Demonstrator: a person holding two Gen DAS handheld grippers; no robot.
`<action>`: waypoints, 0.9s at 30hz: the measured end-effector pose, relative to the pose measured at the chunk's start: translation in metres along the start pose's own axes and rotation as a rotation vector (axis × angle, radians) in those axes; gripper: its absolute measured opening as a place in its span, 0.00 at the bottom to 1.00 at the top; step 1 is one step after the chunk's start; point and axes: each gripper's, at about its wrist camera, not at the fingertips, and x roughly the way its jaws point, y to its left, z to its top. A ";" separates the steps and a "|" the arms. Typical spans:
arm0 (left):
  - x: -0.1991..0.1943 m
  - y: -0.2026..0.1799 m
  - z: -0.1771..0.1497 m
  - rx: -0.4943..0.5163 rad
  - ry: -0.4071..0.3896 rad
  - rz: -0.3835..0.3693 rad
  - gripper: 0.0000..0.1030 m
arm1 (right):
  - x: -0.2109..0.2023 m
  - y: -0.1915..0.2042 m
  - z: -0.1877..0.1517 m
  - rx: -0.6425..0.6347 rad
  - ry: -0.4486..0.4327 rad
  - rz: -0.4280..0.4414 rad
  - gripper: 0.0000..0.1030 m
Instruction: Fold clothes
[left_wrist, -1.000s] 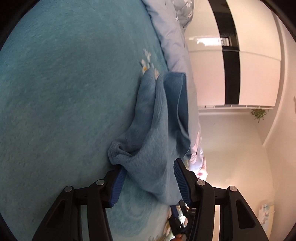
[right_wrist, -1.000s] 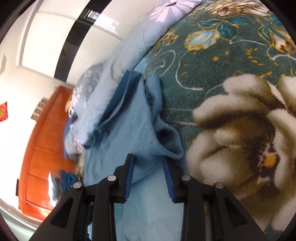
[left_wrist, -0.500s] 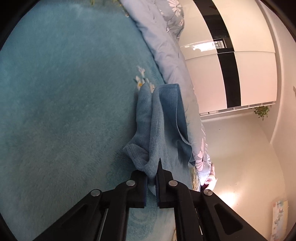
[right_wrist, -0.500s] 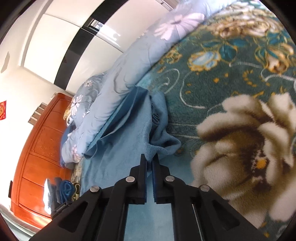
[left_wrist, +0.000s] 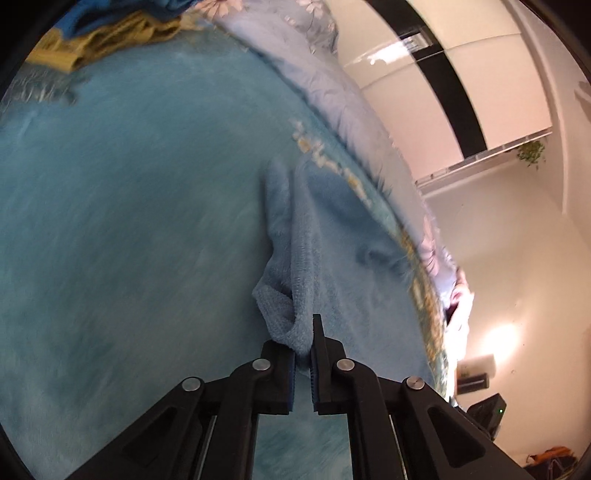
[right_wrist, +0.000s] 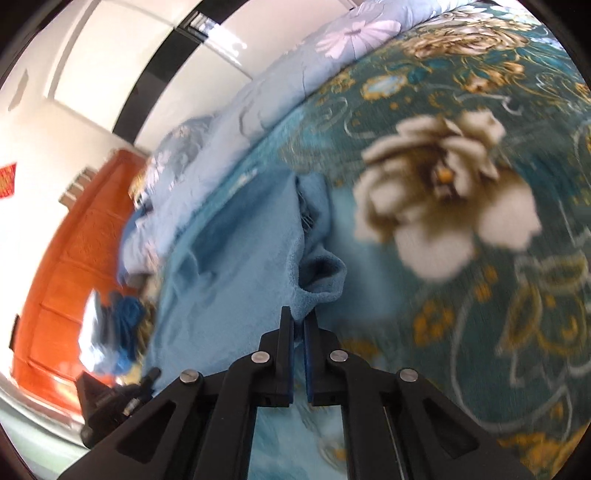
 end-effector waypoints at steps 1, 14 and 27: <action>0.002 0.004 0.000 -0.011 0.011 -0.005 0.06 | 0.003 -0.002 -0.002 0.003 0.013 -0.012 0.04; -0.020 -0.020 0.026 0.276 -0.004 0.124 0.35 | -0.019 -0.006 0.010 -0.125 -0.010 -0.144 0.22; 0.089 -0.079 0.114 0.685 0.108 0.297 0.53 | 0.078 0.043 0.116 -0.372 0.074 -0.173 0.26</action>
